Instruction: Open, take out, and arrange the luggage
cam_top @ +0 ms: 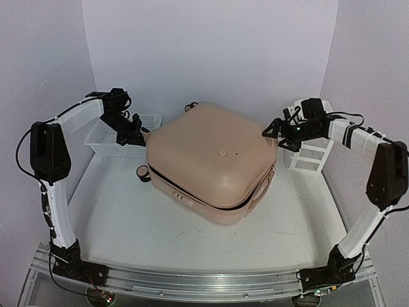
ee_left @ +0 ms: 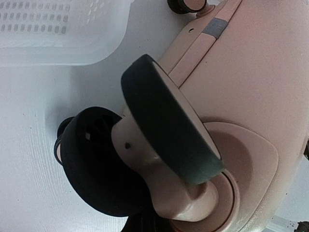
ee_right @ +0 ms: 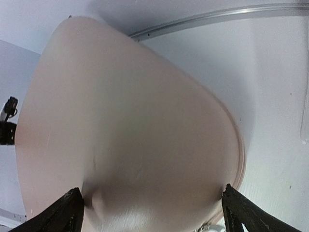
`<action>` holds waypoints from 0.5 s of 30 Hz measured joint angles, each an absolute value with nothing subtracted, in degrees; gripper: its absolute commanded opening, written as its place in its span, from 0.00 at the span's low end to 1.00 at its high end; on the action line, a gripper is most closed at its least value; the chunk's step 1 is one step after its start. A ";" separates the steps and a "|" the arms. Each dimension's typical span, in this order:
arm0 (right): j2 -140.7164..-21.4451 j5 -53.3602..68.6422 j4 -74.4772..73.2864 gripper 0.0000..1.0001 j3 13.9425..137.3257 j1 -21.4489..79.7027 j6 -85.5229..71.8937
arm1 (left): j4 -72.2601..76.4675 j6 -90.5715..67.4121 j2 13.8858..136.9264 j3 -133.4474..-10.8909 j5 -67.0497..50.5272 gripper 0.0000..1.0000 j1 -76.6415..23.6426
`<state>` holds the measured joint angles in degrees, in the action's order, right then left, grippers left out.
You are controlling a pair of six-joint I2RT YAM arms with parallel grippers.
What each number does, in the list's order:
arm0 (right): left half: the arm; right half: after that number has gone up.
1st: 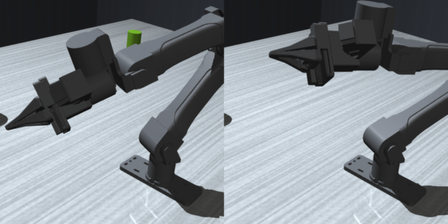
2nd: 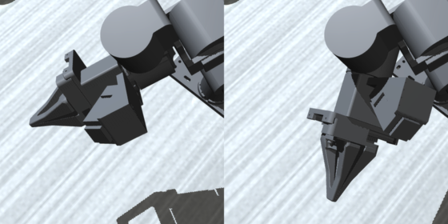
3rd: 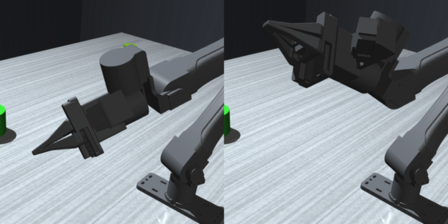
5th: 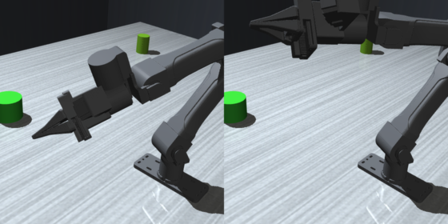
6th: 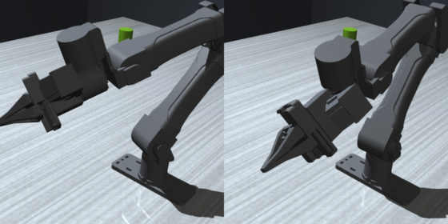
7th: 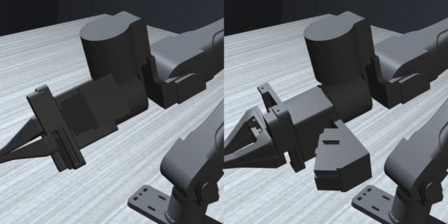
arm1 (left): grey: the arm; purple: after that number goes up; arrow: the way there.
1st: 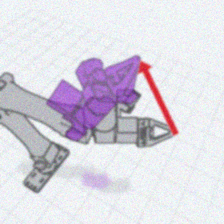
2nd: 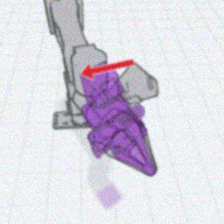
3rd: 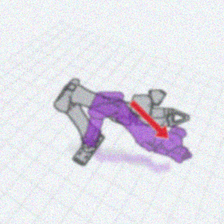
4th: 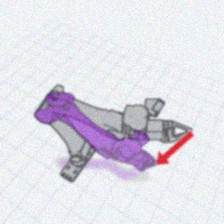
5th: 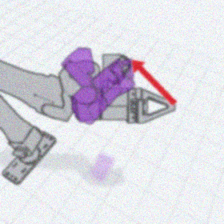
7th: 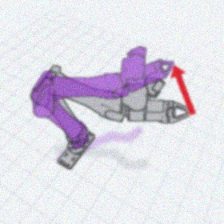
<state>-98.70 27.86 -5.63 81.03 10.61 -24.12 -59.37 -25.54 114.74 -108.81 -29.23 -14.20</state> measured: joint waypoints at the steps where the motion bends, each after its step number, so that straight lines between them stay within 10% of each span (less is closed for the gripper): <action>1: -96.60 28.03 -6.11 0.98 78.89 10.98 -23.73 | -59.75 -25.54 115.39 -109.97 -28.32 0.00 -14.61; 15: -75.59 27.29 -10.98 0.98 64.20 15.42 -22.50 | -57.36 -29.93 126.85 -124.79 -26.00 0.39 -21.65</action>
<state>-75.59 27.29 -10.98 64.20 15.42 -22.50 -57.36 -29.93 126.85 -124.79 -26.00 -21.65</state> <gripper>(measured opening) 0.984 0.317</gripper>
